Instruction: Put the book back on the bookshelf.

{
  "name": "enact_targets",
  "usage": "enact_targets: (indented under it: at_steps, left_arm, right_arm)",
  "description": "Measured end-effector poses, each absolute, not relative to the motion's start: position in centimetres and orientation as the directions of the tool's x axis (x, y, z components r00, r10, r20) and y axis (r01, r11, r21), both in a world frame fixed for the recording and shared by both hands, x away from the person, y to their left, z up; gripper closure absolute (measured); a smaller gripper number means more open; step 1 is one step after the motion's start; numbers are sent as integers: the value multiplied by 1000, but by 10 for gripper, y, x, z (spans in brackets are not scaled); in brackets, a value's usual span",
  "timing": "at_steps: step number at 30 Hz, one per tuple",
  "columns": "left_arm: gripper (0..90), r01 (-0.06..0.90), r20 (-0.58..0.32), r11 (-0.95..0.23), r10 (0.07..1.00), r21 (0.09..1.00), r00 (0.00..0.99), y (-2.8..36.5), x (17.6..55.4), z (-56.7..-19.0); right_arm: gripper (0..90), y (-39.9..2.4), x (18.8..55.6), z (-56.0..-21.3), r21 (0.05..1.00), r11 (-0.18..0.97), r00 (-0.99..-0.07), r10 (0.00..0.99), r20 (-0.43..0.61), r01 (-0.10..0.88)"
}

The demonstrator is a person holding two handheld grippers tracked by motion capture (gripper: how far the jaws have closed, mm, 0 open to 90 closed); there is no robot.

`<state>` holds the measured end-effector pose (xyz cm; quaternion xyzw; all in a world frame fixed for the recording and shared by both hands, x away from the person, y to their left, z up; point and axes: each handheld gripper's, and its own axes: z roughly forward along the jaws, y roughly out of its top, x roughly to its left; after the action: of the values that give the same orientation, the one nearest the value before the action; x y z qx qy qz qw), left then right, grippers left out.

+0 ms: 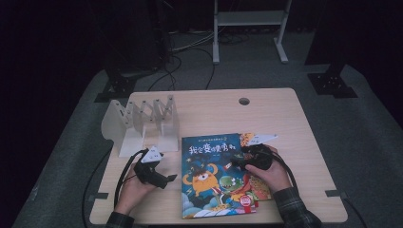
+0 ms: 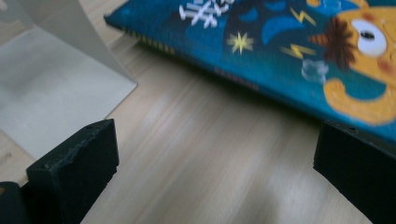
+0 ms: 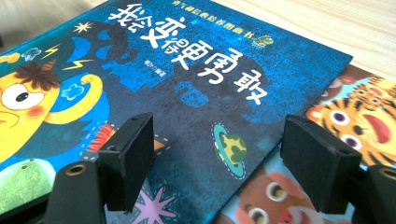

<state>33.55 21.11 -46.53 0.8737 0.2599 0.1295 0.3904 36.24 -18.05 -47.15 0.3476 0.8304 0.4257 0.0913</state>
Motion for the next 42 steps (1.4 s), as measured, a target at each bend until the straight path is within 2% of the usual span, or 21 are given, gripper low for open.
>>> enact_targets:
  at_steps: [21, 32, 42]
  left_arm:
    - [0, 347, -5, -551, 528, 759, 849, 188, 377, -465]
    - [0, 357, -50, -525, 509, 773, 859, 186, 388, -470]
    - [0, 367, -46, -536, 520, 760, 853, 185, 384, -468]
  right_arm:
    - [252, -169, 356, -470, 765, 471, -837, 524, 157, 438]
    - [256, -170, 354, -470, 768, 470, -838, 523, 155, 435]
    - [250, -176, 347, -471, 777, 451, -827, 542, 152, 439]
